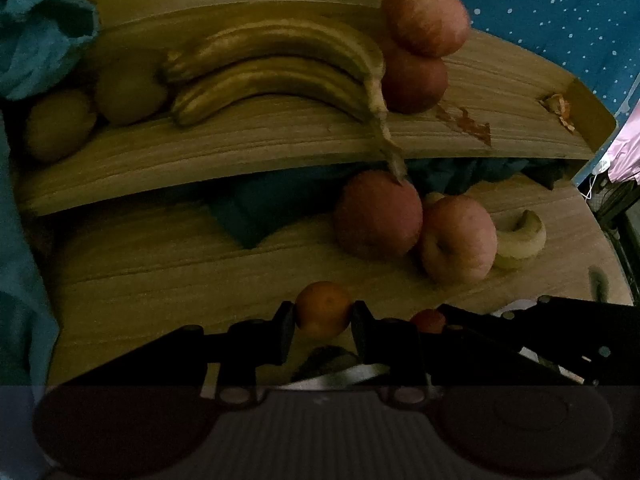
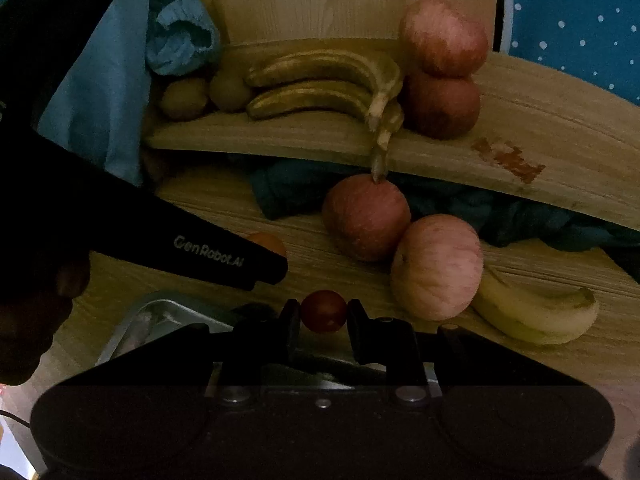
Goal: Organize fruits
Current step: 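Close the left tool on the tangerine while the right tool closes on the cherry tomato, then carry the tangerine over the tray with the left tool while the right tool carries the tomato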
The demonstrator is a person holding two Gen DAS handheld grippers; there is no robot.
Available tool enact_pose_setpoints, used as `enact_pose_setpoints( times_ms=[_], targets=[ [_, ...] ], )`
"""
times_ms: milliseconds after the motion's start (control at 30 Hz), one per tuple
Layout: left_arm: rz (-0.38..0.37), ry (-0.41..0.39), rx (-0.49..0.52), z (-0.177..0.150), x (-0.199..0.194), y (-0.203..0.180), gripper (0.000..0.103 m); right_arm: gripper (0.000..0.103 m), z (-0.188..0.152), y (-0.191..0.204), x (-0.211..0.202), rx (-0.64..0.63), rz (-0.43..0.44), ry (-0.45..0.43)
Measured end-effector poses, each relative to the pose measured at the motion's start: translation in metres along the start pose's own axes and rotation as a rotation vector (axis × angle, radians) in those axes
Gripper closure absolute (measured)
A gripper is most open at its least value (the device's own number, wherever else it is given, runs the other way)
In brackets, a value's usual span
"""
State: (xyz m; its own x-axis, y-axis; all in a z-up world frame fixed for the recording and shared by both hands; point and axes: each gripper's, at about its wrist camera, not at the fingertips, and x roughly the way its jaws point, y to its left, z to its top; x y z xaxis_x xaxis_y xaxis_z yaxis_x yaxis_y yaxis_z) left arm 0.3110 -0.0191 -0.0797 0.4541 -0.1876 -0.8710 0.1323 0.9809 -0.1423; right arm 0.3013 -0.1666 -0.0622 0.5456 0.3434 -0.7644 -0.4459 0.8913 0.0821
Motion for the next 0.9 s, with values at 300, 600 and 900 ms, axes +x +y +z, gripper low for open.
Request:
enact_pose_setpoints(
  times_ms=[300,600,900],
  targets=[
    [0.010,-0.009,-0.001,-0.015,-0.013,-0.002,0.069,0.076,-0.008,0.006,-0.021,-0.009,0.005,-0.023],
    [0.023,-0.007,-0.020,-0.033,-0.024,0.001,0.069,0.076,-0.015,0.011,-0.036,-0.026,0.018,-0.038],
    [0.031,-0.007,-0.036,-0.044,-0.033,0.003,0.069,0.076,-0.021,0.017,-0.047,-0.048,0.033,-0.051]
  ],
)
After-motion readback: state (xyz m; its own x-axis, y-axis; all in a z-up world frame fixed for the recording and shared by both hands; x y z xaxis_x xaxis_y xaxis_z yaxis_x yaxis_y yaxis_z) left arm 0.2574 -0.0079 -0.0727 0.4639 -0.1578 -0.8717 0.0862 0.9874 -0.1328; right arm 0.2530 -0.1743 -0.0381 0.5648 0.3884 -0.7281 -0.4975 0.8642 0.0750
